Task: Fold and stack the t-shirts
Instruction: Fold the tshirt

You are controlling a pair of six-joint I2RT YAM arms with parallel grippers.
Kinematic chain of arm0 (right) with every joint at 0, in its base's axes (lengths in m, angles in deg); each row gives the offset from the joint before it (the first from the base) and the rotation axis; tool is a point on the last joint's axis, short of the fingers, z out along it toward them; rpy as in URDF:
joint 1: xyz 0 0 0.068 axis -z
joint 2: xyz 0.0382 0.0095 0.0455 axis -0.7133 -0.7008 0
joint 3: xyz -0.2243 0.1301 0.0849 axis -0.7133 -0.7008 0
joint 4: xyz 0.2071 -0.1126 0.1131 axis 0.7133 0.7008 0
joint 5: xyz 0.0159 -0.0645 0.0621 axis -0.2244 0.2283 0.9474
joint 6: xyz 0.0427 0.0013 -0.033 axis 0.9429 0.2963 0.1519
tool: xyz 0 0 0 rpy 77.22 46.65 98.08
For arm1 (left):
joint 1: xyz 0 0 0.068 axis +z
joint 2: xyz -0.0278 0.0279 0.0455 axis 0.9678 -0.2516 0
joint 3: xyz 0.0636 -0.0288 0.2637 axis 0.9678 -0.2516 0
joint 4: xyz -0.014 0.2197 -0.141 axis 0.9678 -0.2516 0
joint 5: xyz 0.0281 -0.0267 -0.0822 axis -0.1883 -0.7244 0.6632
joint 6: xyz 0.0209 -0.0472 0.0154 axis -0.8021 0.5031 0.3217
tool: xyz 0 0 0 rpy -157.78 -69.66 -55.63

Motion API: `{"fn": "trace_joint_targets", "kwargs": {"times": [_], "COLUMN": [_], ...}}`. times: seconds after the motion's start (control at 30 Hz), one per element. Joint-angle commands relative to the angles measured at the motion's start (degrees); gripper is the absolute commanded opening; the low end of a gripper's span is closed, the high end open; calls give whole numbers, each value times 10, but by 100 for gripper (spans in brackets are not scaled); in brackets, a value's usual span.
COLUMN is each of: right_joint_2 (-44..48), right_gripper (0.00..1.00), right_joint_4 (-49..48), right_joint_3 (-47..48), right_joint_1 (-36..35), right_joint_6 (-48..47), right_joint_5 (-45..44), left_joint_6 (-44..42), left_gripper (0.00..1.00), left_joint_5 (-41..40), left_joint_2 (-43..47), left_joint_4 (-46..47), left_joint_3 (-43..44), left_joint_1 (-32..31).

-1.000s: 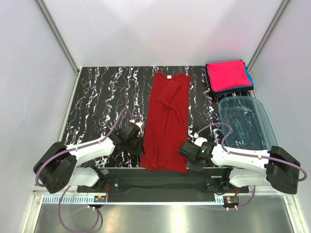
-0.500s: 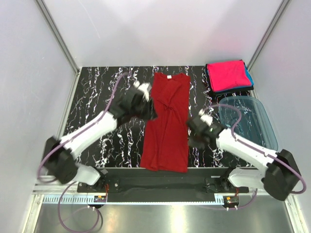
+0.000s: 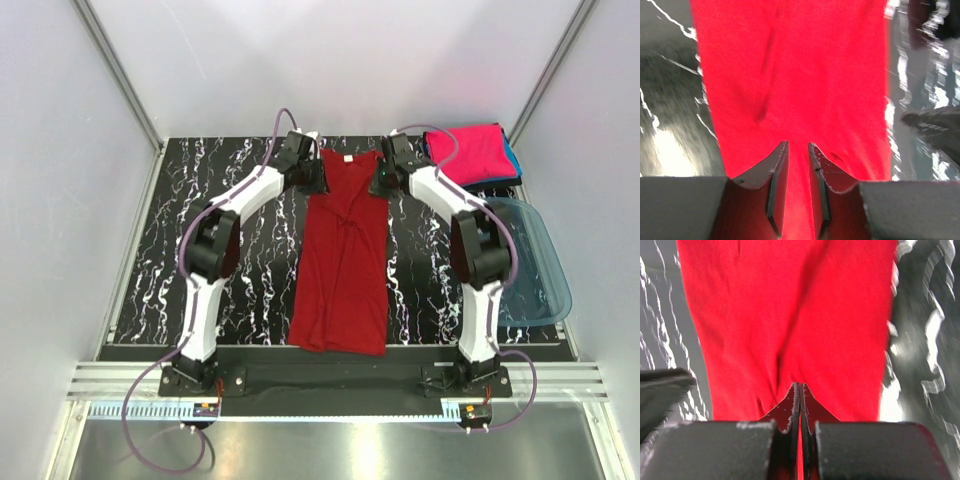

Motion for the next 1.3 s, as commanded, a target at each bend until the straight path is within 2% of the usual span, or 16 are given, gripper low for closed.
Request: {"fn": "trace_joint_targets", "kwargs": {"times": [0.0,0.4,0.6,0.63,0.73,0.93,1.0,1.1,1.17,1.27], "right_joint_2": [-80,-268,-400,-421,-469,-407,-353,-266,-211,-164], "right_gripper": [0,0,0,0,0,8,17,25,36,41], "right_joint_4": [-11,5,101,125,134,126,127,126,127,161], "right_joint_3": [84,251,467,538,615,587,566,510,472,462], "right_joint_1": [17,51,59,61,74,83,87,93,97,99], "right_joint_6": [-24,40,41,43,63,53,42,23,11,-20], "right_joint_5": [37,64,69,73,87,87,80,61,53,45], "left_joint_6": [-1,30,38,36,35,16,6,-8,-10,6], "left_gripper": [27,29,32,32,34,37,38,42,44,45], "left_joint_5": [29,12,9,4,7,79,92,96,84,92], "left_joint_2": [-63,-174,-214,-220,-242,-213,-168,-77,-29,56], "left_joint_4": [-16,-46,-48,-48,-40,3,5,10,15,15], "left_joint_3": [60,179,246,270,311,309,294,209,165,75], "left_joint_1": [17,56,76,79,89,107,111,114,115,114]}}
